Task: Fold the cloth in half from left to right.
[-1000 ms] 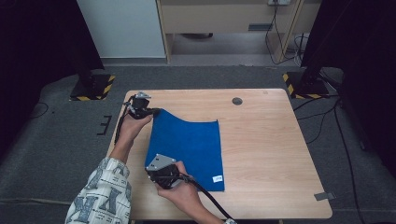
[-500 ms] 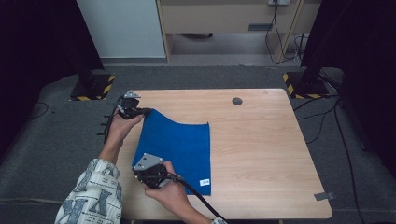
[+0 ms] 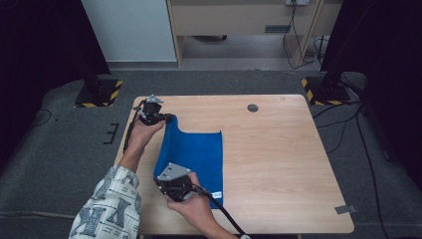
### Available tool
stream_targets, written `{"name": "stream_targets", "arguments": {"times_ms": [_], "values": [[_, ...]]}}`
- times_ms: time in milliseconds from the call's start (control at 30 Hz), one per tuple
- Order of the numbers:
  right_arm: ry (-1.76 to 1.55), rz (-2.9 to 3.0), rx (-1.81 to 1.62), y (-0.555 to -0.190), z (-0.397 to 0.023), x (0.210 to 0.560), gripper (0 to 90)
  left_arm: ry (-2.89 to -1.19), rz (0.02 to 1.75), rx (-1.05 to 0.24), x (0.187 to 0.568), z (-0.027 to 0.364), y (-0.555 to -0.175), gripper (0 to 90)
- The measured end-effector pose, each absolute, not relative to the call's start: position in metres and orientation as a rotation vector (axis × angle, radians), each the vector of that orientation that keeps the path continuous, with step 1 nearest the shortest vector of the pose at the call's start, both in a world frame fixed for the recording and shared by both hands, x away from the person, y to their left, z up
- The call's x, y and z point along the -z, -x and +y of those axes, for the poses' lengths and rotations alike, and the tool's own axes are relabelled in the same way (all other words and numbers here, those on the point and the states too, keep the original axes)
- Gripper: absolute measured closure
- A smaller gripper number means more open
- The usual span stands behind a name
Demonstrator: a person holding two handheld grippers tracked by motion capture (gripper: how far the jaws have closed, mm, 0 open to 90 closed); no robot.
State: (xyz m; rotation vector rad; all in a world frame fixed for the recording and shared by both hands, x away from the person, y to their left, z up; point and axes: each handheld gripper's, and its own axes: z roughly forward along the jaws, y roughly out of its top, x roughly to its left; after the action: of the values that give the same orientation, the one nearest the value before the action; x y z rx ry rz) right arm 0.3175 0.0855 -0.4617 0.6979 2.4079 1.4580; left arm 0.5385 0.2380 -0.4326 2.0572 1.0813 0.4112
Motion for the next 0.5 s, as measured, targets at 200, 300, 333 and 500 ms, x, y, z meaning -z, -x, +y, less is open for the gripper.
{"name": "stream_targets", "arguments": {"times_ms": [200, 300, 333, 500], "values": [[-0.714, 2.385, -1.431, -0.314, 0.061, 0.467, 87.5, -2.071, 1.038, -0.4, 0.432, 0.211, -0.539, 88.4], [-0.726, 2.387, -1.424, -0.312, 0.053, 0.47, 87.4, -2.081, 1.02, -0.392, 0.433, 0.198, -0.538, 88.3], [-0.725, 2.392, -1.416, -0.311, 0.05, 0.471, 87.4, -2.083, 1.018, -0.388, 0.434, 0.195, -0.538, 88.3], [-0.744, 2.394, -1.403, -0.309, 0.039, 0.474, 87.3, -2.1, 1.016, -0.375, 0.439, 0.183, -0.539, 88.3]]}}
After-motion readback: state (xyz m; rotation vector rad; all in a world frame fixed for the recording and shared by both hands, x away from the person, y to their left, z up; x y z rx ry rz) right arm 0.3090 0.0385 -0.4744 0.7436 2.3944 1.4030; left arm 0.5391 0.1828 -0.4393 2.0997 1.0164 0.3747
